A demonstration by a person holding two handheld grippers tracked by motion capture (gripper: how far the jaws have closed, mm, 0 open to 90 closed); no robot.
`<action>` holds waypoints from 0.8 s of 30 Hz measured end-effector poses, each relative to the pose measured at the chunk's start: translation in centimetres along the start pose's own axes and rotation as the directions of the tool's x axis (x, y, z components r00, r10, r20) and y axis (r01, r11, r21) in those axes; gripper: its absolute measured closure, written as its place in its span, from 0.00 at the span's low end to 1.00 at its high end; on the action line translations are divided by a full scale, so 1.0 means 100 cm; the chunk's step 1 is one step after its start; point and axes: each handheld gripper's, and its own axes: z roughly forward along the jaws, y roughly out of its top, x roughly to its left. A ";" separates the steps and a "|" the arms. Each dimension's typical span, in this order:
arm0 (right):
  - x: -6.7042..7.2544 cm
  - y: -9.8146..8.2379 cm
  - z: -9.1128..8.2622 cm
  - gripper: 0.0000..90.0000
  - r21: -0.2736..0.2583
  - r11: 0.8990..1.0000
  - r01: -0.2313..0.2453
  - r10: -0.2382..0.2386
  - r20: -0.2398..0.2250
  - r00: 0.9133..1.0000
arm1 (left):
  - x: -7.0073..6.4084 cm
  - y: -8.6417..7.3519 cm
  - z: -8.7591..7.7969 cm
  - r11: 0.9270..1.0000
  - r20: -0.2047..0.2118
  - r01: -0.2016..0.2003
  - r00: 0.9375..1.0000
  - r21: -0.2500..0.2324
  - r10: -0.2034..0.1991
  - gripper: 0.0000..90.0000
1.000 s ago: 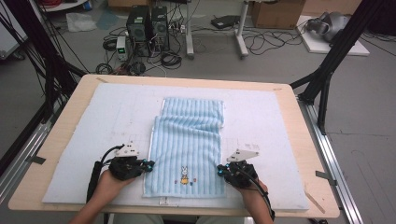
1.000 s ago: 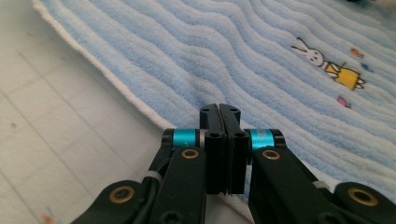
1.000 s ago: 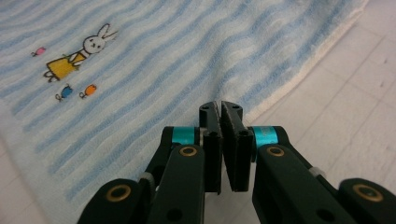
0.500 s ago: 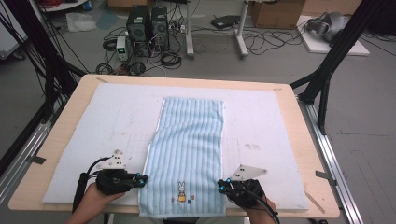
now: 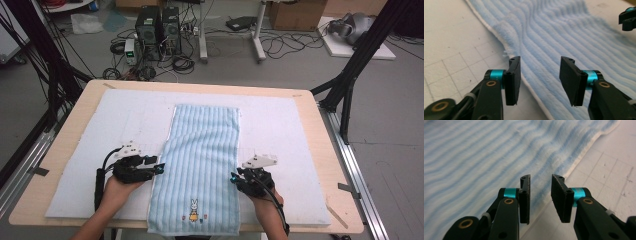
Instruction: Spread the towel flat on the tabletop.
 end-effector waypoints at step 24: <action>-0.009 -0.024 -0.023 1.00 0.057 0.997 0.060 -0.059 -0.035 0.998 | -0.024 -0.015 -0.010 0.993 0.093 -0.043 0.995 0.106 0.033 0.99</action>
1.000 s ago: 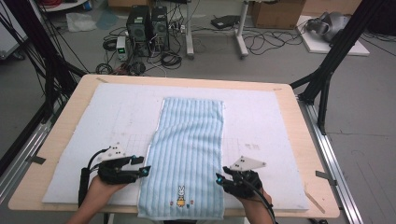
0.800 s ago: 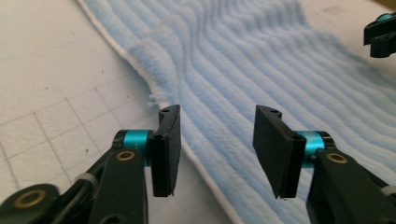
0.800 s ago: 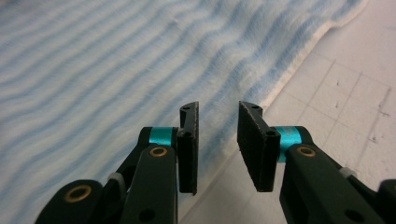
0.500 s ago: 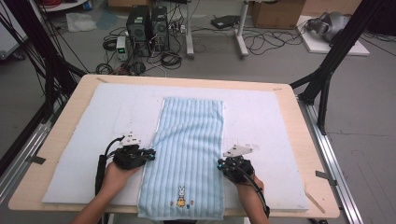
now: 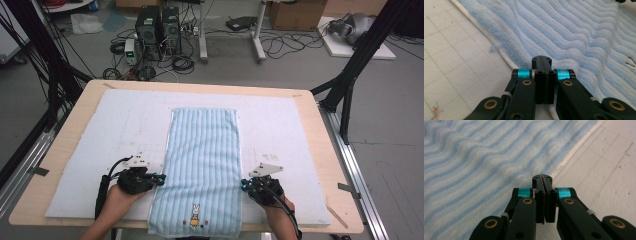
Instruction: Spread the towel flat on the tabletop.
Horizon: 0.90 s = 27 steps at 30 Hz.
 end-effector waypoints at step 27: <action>-0.054 0.030 0.009 0.35 -0.187 0.978 -0.096 0.108 0.055 0.993 | 0.096 0.090 0.038 0.961 -0.111 0.078 0.988 -0.264 -0.111 0.46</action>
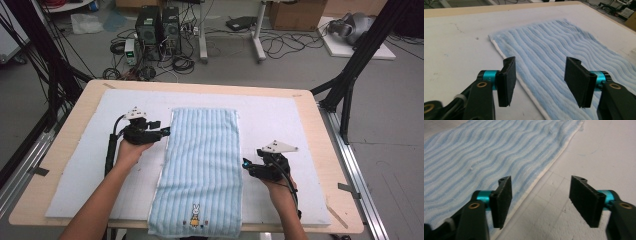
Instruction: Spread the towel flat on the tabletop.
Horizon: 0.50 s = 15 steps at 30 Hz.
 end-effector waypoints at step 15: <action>-0.004 0.002 0.003 0.31 0.007 1.000 -0.007 0.008 -0.036 0.999 | 0.026 0.015 0.060 0.992 -0.147 -0.040 0.987 0.123 0.058 0.59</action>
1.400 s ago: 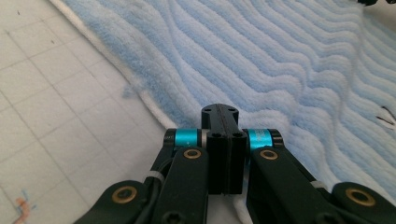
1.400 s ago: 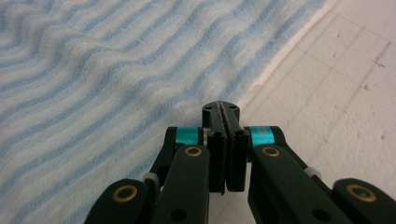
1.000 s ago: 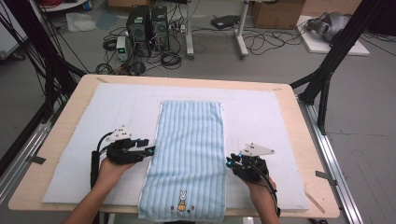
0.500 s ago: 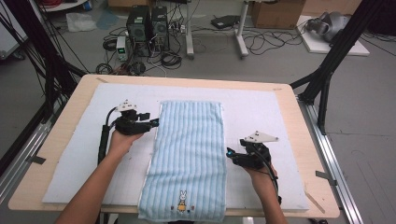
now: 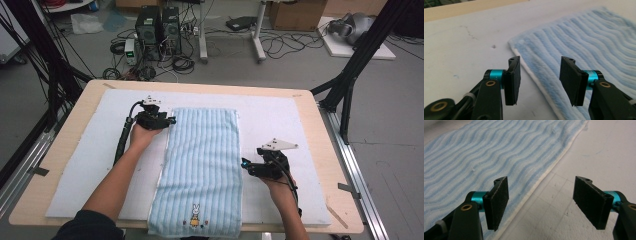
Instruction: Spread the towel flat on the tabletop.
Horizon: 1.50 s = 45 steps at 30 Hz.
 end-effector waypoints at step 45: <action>-0.045 0.056 0.110 0.76 0.065 0.991 -0.118 0.111 0.094 0.989 | 0.003 -0.018 -0.019 0.998 0.056 0.053 0.997 0.018 -0.054 0.58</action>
